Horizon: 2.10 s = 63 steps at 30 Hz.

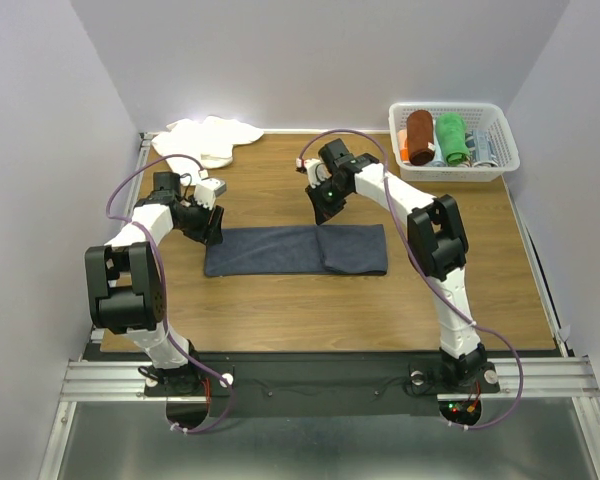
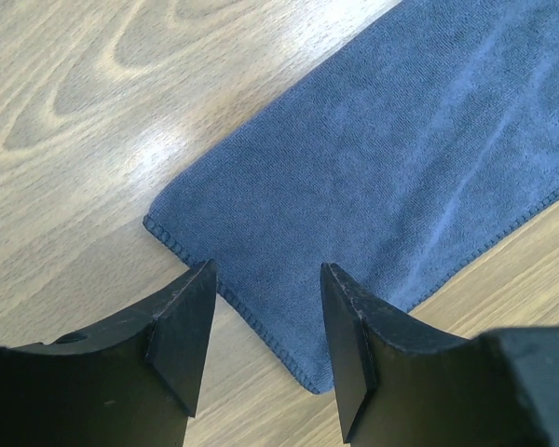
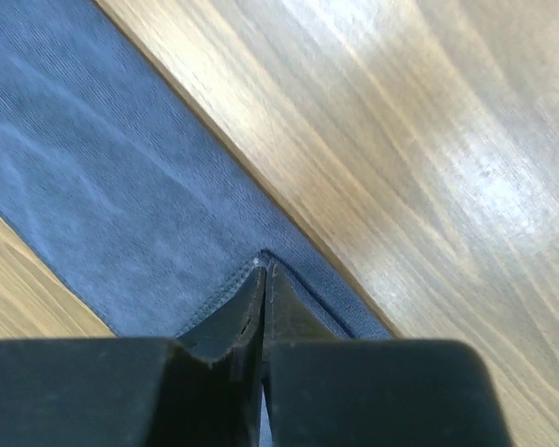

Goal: Roll the towels
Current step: Fold the towel

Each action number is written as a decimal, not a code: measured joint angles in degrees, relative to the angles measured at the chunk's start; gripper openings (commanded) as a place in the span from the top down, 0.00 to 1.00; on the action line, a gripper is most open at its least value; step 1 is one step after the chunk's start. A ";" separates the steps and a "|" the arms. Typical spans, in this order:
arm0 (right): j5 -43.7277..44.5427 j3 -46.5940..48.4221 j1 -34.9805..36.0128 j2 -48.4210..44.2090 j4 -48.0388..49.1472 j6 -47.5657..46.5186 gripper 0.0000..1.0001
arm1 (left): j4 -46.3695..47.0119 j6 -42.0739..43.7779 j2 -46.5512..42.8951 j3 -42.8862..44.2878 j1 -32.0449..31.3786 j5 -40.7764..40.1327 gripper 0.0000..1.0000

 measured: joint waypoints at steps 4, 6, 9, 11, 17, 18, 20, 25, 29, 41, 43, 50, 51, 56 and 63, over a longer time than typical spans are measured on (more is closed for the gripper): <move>-0.22 0.55 0.00 0.00 0.31 0.61 0.98 | 0.15 -0.02 0.13 -0.09 0.00 0.00 0.41; -0.31 0.55 0.00 0.00 0.31 0.72 0.71 | 0.17 -0.04 0.13 -0.11 0.00 -0.02 0.40; -0.59 0.55 0.00 0.00 0.31 0.66 0.48 | 0.28 -0.02 0.13 -0.11 0.00 0.00 0.40; -0.68 0.55 0.02 0.00 0.28 0.76 0.51 | 0.28 -0.04 0.13 -0.11 0.00 0.00 0.40; -0.87 0.42 0.17 0.00 0.31 0.72 0.57 | 0.44 -0.11 0.13 -0.11 0.00 0.00 0.40; -0.85 0.37 0.31 0.00 0.28 0.74 0.58 | 0.46 -0.20 0.13 -0.11 0.00 0.00 0.40; -0.74 0.20 0.68 0.00 0.26 0.74 0.60 | 0.46 -0.24 0.13 -0.11 0.00 0.00 0.40; 0.26 0.13 1.92 0.02 0.28 0.68 0.63 | 0.46 -0.31 0.13 -0.11 0.00 0.02 0.40; 1.36 0.13 2.29 0.70 0.31 0.52 0.64 | 0.46 -0.33 0.13 -0.11 0.00 0.02 0.40; 4.33 -0.83 2.29 1.75 0.35 -0.48 0.90 | 0.46 -0.39 0.13 -0.11 0.00 0.02 0.39; 4.59 -0.83 2.29 1.75 0.28 -0.66 0.99 | 0.46 -0.39 0.13 -0.11 0.00 0.02 0.40; 4.61 -0.66 2.29 1.73 0.24 0.11 0.99 | 0.48 -0.42 0.13 -0.11 0.00 0.02 0.39; 4.48 -0.57 2.29 1.70 0.28 0.37 0.99 | 0.46 -0.42 0.13 -0.11 0.00 0.02 0.39; 4.35 0.13 2.29 1.68 0.24 1.14 0.99 | 0.46 -0.44 0.13 -0.11 0.00 0.02 0.39; 4.35 0.59 2.29 1.57 0.31 1.81 0.99 | 0.48 -0.46 0.13 -0.11 0.00 0.02 0.39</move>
